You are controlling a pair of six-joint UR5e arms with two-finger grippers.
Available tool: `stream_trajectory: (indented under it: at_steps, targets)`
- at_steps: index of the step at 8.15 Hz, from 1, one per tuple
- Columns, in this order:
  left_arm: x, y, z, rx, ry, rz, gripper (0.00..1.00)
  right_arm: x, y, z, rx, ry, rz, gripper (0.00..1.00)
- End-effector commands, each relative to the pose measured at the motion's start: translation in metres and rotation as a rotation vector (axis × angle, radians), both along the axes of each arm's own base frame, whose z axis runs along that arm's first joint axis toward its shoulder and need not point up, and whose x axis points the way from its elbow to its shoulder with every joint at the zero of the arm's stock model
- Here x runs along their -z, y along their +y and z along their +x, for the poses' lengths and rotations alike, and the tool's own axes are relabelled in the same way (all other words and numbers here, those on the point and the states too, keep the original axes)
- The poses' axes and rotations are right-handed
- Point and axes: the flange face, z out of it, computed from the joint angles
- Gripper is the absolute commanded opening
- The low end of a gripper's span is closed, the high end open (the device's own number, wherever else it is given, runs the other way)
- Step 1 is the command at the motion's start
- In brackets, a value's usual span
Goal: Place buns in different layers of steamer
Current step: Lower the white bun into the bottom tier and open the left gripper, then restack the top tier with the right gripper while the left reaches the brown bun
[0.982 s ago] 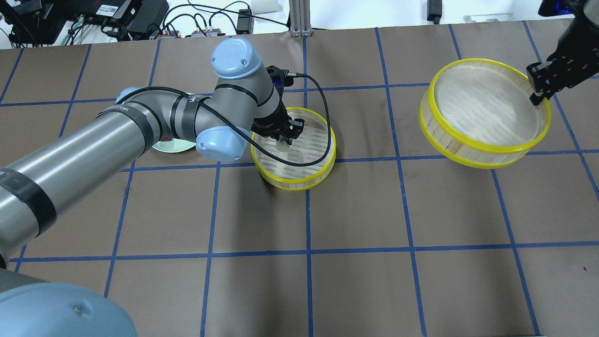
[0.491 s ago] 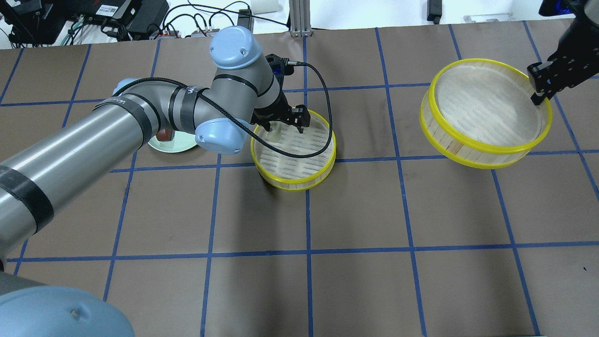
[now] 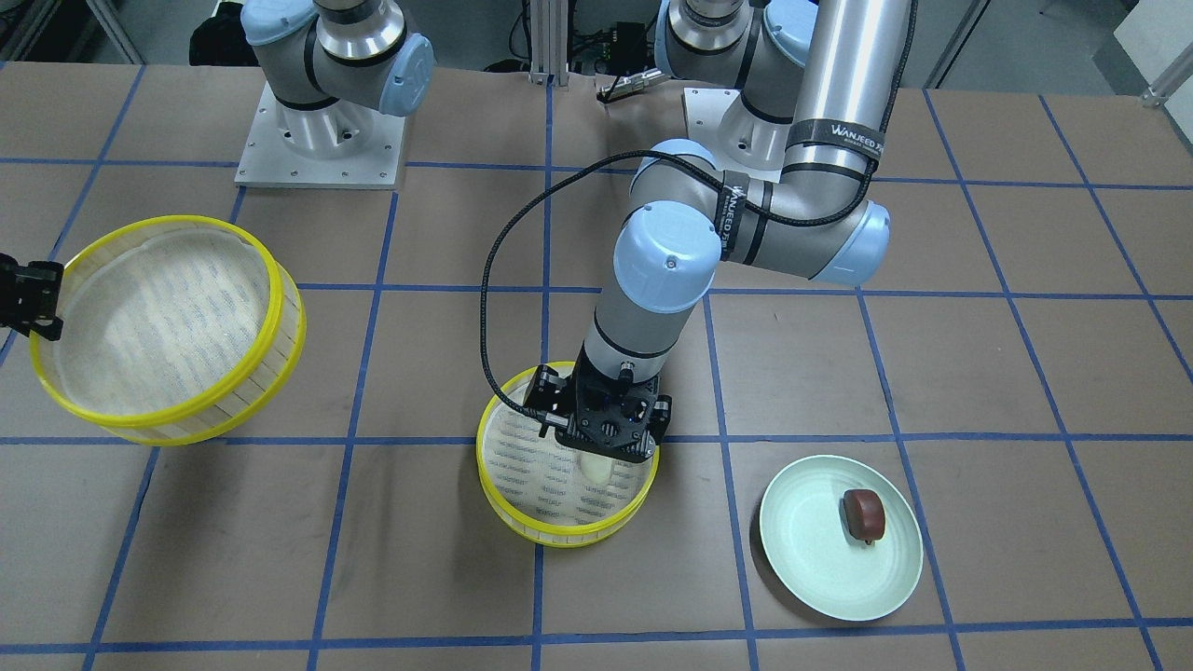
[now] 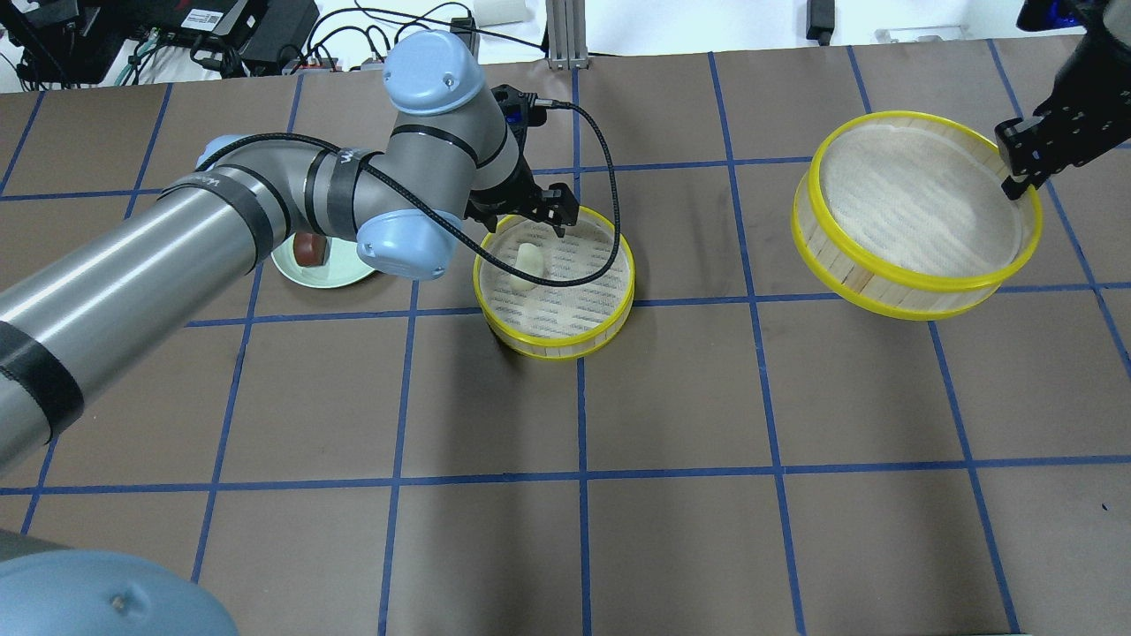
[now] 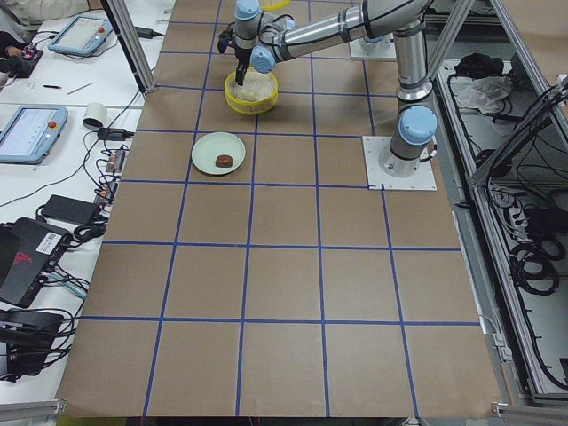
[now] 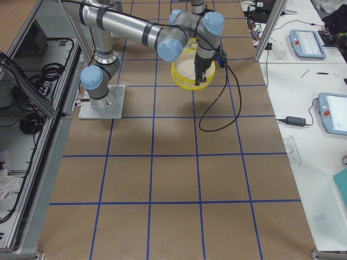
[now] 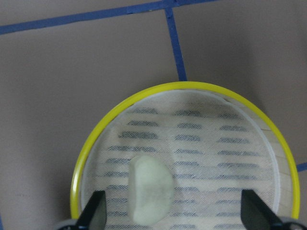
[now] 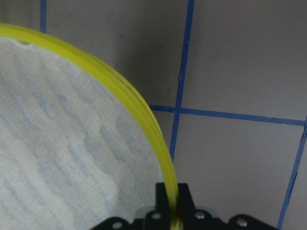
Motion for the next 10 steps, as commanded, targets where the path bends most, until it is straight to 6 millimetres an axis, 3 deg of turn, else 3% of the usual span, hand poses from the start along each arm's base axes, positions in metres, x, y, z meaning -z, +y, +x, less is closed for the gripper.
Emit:
stream_trajectory:
  at_steps: [1,2,4,6,7,8,10]
  targets:
    - [-0.023,-0.026,0.093,0.06,-0.122,-0.001,1.0,-0.001,0.003,0.01,0.01,0.0,0.014,0.0]
    - [-0.028,-0.034,0.134,0.066,-0.17,-0.003,1.0,-0.002,0.003,0.011,0.027,0.016,0.018,0.0]
    - [-0.034,-0.046,0.207,0.059,-0.25,-0.004,1.0,-0.011,0.003,0.073,0.001,0.11,0.016,0.0]
    - [-0.03,-0.051,0.261,0.07,-0.328,0.015,1.0,-0.014,0.005,0.124,0.06,0.103,-0.007,0.0]
    - [-0.018,-0.053,0.28,0.043,-0.323,0.038,1.0,-0.01,0.006,0.16,0.068,0.096,-0.017,0.0]
    - [-0.006,-0.055,0.286,0.019,-0.313,0.058,1.0,-0.008,0.008,0.196,0.118,0.064,-0.03,0.0]
    - [0.024,-0.058,0.288,-0.07,-0.268,0.104,1.0,0.011,-0.013,0.24,0.111,0.034,-0.121,0.0]
